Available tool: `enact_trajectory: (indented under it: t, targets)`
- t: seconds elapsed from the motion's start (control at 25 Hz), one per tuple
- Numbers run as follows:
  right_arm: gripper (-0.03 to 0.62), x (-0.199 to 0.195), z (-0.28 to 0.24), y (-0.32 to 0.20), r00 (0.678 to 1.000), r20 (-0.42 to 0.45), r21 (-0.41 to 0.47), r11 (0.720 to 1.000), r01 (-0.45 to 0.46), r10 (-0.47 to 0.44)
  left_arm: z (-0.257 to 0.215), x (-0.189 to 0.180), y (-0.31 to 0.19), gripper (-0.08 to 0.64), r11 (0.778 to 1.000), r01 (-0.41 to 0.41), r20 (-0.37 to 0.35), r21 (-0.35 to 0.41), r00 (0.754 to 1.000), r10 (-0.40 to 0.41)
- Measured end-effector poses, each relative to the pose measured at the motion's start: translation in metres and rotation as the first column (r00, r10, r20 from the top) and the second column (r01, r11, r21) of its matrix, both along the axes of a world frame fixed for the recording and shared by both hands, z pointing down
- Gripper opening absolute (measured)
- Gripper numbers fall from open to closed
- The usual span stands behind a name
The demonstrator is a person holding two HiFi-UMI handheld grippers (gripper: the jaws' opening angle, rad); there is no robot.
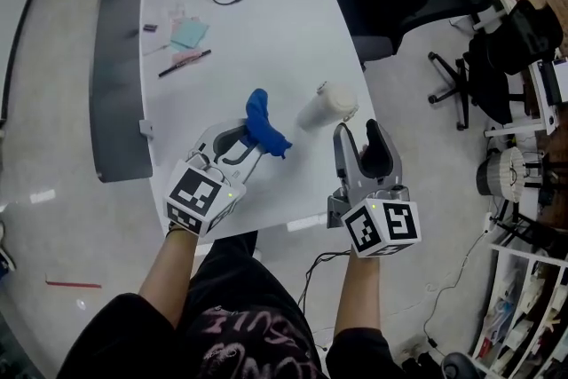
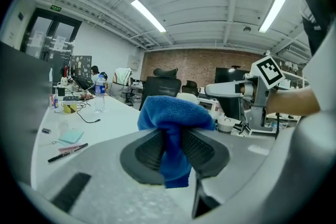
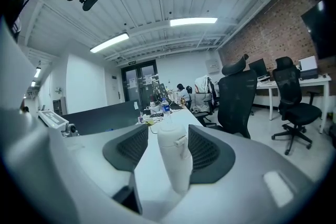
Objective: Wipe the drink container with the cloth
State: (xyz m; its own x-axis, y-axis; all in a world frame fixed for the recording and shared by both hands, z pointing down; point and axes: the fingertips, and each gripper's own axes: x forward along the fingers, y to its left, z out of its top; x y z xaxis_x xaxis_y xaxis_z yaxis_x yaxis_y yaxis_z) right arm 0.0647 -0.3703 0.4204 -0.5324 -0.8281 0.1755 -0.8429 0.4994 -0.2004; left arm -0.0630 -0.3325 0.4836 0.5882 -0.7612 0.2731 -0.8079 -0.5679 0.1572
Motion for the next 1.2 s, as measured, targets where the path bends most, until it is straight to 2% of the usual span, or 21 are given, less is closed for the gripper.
enact_trajectory:
  t: [0.28, 0.76, 1.2]
  targets:
    - [0.161, 0.010, -0.020, 0.046, 0.999, 0.006, 0.028, 0.999, -0.037, 0.037, -0.030, -0.001, 0.033, 0.091, 0.998, 0.025, -0.006, 0.054, 1.000, -0.024]
    - [0.094, 0.025, -0.051, 0.118, 0.997, 0.019, 0.061, 0.995, -0.073, 0.072, -0.084, 0.012, 0.091, 0.091, 0.991, 0.021, -0.001, 0.130, 1.000, -0.021]
    - [0.028, 0.060, -0.080, 0.174, 0.992, 0.025, 0.094, 0.988, -0.123, 0.122, -0.129, 0.048, 0.137, 0.091, 0.983, -0.011, 0.013, 0.183, 1.000, 0.009]
